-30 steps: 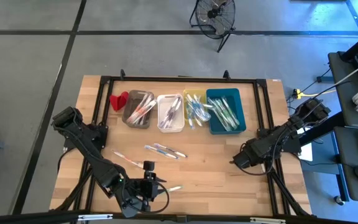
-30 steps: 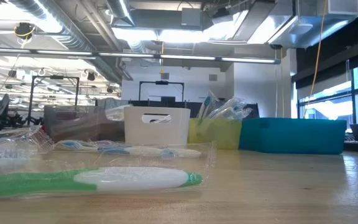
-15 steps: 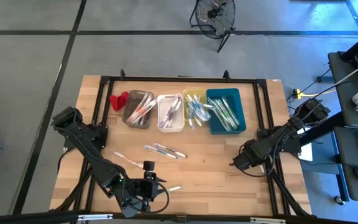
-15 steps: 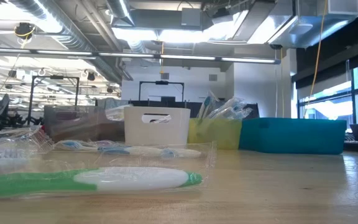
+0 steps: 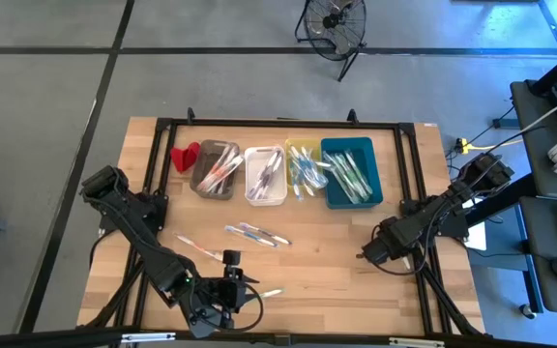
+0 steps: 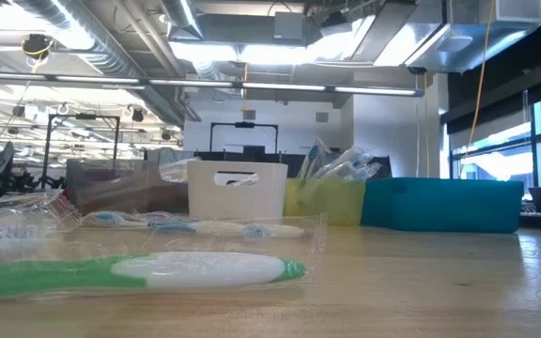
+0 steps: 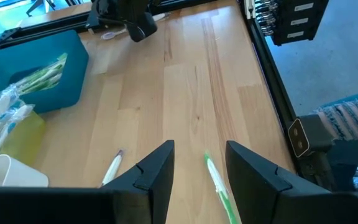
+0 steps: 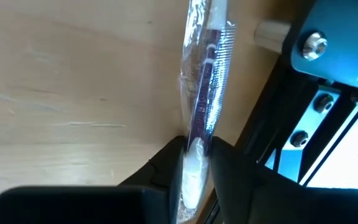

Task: Pick & Place Toothbrushes
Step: Put the top right purple toothbrush into the white bin

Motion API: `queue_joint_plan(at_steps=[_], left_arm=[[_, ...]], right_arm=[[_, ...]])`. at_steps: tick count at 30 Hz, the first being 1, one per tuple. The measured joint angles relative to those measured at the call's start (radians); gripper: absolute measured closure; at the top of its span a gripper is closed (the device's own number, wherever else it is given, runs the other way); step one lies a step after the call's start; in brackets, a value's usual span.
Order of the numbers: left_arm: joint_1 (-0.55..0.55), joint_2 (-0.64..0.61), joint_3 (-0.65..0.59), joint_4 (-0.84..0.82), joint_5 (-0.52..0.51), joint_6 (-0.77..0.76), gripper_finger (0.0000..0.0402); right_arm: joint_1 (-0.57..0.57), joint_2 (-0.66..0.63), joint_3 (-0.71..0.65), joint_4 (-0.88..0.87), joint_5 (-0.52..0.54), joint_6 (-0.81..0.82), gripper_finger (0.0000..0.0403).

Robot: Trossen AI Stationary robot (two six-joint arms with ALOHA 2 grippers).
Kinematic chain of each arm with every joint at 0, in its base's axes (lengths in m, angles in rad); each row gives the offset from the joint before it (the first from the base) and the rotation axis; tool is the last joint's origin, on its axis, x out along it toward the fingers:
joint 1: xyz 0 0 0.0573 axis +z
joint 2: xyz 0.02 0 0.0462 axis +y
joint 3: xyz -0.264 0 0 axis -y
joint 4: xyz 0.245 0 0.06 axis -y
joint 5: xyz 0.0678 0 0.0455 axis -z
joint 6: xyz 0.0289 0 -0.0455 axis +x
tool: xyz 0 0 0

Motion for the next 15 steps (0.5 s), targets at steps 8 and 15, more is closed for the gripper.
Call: queue_joint_plan(at_steps=[8,15], left_arm=[[0.000,0.000,0.000,0.000,0.000,0.000,0.0262],[0.000,0.000,0.000,0.000,0.001,0.000,0.0263]], right_arm=[[0.000,0.000,0.001,-0.007,0.013,0.049,0.0329],[0.000,-0.001,0.002,-0.013,0.014,0.041,0.0356]])
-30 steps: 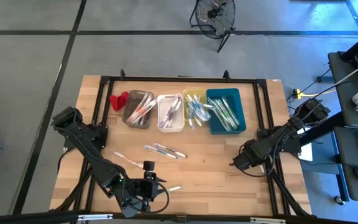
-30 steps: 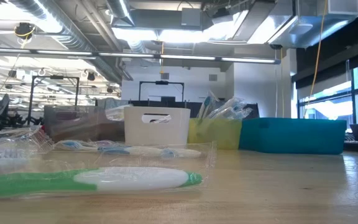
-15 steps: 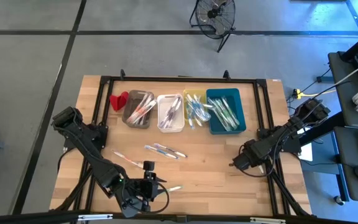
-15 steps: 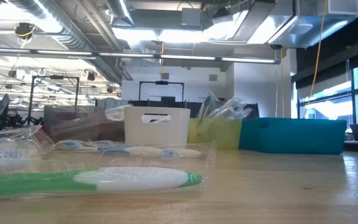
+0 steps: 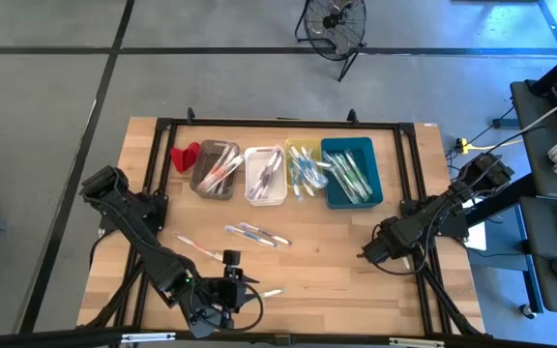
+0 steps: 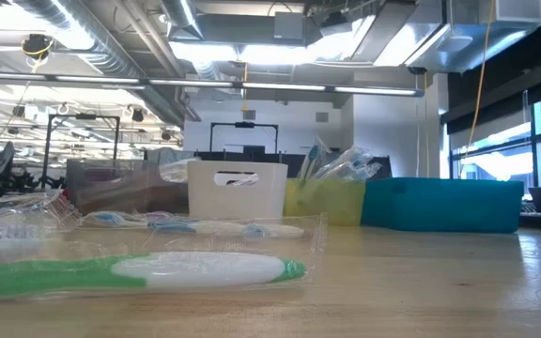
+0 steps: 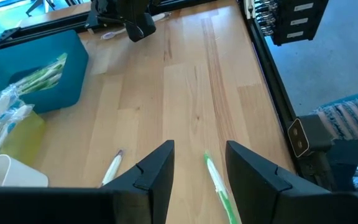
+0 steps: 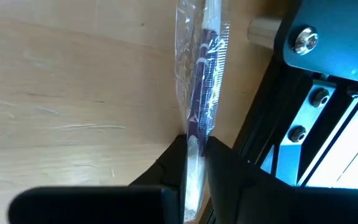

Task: Pick & Place Toothbrushes
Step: Put the top right purple toothbrush into the white bin

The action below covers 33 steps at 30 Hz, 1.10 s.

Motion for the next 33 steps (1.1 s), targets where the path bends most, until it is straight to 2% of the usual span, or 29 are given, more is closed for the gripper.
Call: queue_joint_plan(at_steps=[6,14,24,29,33], left_arm=[[0.000,0.000,0.000,0.000,0.000,0.000,0.0263],[0.000,0.000,0.000,0.000,0.000,0.000,0.0262],[0.000,0.000,0.000,0.000,0.000,0.000,0.0262],[0.000,0.000,0.000,0.000,0.000,0.000,0.0262],[0.000,0.000,0.000,0.000,0.000,0.000,0.0263]], right_arm=[[0.000,0.000,0.000,0.000,-0.003,-0.026,0.0359],[0.001,-0.001,0.000,0.042,-0.025,-0.131,0.0387],[0.003,0.000,0.004,0.045,-0.026,-0.189,0.0388],[0.006,0.006,0.076,0.035,0.041,-0.231,0.0388],[0.006,0.005,0.151,0.022,0.056,-0.262,0.0389]])
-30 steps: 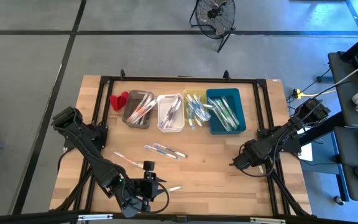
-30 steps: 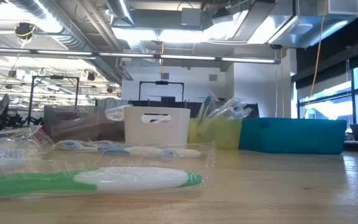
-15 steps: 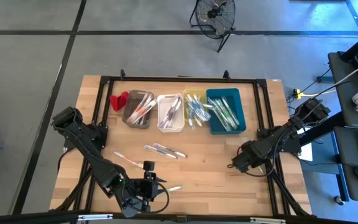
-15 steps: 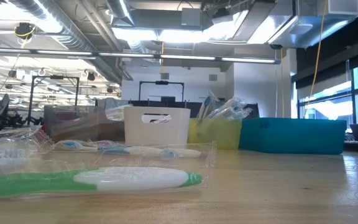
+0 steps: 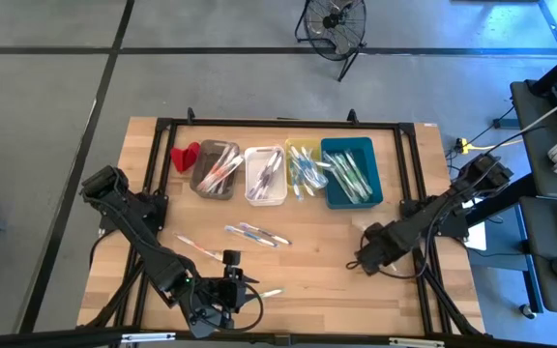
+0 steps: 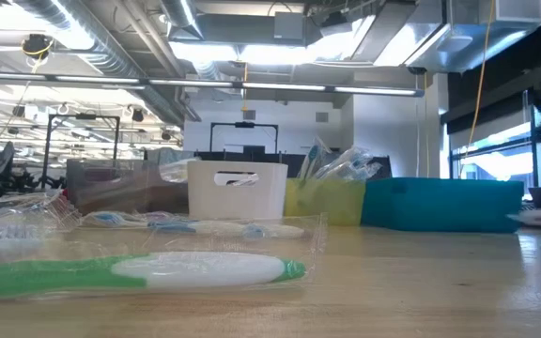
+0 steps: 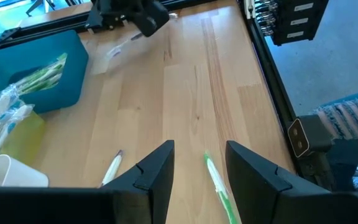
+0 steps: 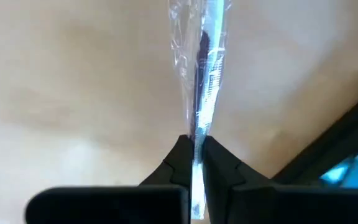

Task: Pick & Place Toothbrushes
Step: Put the top right purple toothbrush into the white bin

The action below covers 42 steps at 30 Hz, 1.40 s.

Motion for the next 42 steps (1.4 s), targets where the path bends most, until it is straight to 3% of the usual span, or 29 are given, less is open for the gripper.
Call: queue_joint_plan(at_steps=[7,12,18,21,29,42], left_arm=[[-0.009,0.000,0.000,0.000,-0.002,0.004,0.0263],[-0.035,0.000,0.000,0.004,-0.026,0.028,0.0263],[-0.066,0.000,0.000,0.005,-0.094,0.019,0.0263],[-0.077,0.000,0.000,0.035,-0.122,0.018,0.0263],[-0.059,0.000,0.000,0.298,-0.184,0.039,0.0263],[0.029,0.000,0.000,0.414,-0.098,0.151,0.0263]], right_arm=[[0.007,-0.002,0.167,0.001,0.060,-0.047,0.0389],[0.024,-0.002,0.290,0.132,0.234,-0.160,0.0389],[0.063,-0.003,0.371,0.425,0.472,-0.509,0.0389],[0.086,0.004,0.383,0.558,0.538,-0.716,0.0389],[0.113,0.051,0.387,0.857,0.520,-1.199,0.0389],[0.086,0.120,0.387,1.007,0.579,-1.519,0.0389]])
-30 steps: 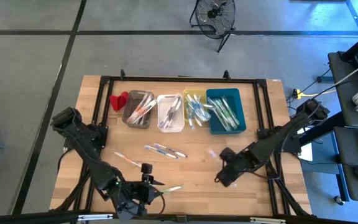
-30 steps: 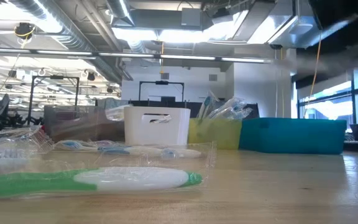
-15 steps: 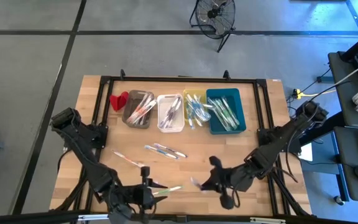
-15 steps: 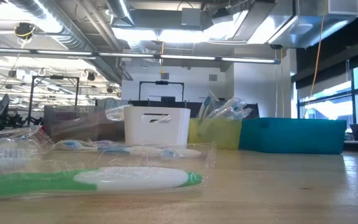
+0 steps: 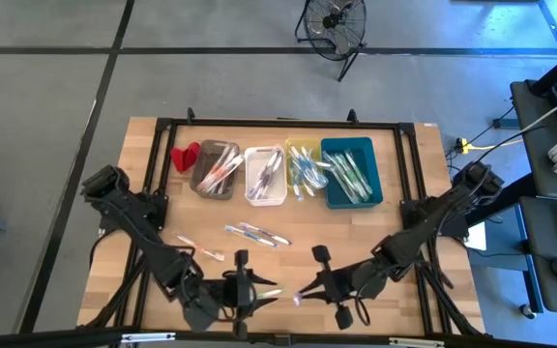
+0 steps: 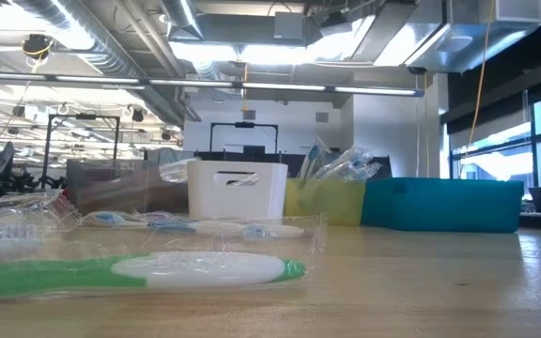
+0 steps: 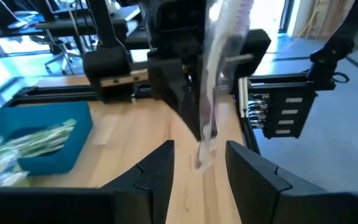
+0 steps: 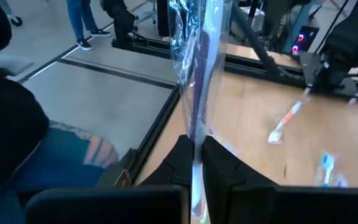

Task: Pick & Place Toothbrushes
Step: Put the top right purple toothbrush into the white bin

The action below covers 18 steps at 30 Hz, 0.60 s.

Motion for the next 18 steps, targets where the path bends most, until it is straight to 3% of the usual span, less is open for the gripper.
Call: queue_joint_plan(at_steps=[4,18], left_arm=[[0.030,0.000,0.000,0.010,0.056,0.009,0.0263],[0.059,0.000,0.000,0.078,0.075,0.103,0.0263]], right_arm=[[-0.020,0.013,0.000,0.036,0.000,-0.033,0.0389],[-0.070,0.014,0.000,0.046,0.002,-0.072,0.0389]])
